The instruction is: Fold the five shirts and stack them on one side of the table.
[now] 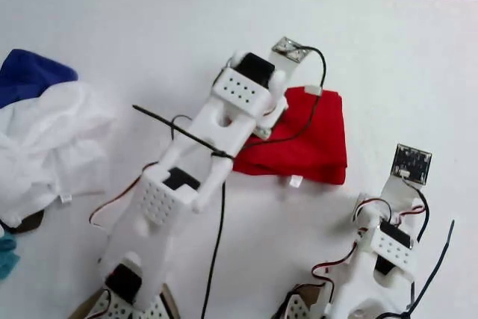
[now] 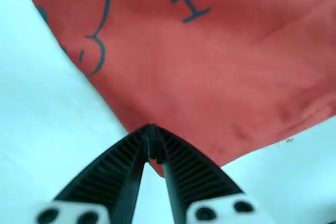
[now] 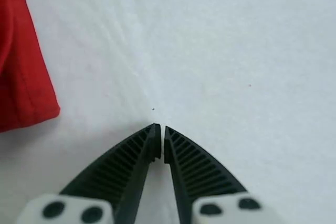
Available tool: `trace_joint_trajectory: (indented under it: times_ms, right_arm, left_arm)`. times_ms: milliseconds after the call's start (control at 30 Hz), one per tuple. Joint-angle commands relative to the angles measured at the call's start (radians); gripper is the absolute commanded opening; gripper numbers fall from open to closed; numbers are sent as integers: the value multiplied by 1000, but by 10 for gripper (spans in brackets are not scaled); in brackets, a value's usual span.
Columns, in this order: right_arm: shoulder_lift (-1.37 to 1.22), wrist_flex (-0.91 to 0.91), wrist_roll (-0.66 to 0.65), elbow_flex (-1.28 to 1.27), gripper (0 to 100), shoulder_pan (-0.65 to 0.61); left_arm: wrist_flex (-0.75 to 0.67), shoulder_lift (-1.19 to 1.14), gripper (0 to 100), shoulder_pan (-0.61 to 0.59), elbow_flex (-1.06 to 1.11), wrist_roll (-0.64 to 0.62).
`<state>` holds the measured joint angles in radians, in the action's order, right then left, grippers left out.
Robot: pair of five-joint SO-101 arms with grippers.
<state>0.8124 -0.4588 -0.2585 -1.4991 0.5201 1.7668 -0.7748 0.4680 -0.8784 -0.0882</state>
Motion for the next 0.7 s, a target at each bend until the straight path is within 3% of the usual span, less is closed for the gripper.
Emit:
trace_joint_trajectory:
  times_ms: [0,333,667]
  right_arm:
    - [30,21,-9,9,21,-7]
    - [30,21,-9,9,21,-7]
    - [30,21,-9,9,21,-7]
  left_arm:
    - [-6,75,26,8,53,-8]
    - [-172,83,26,-2,318,-8]
    - [-169,84,26,-2,426,-8]
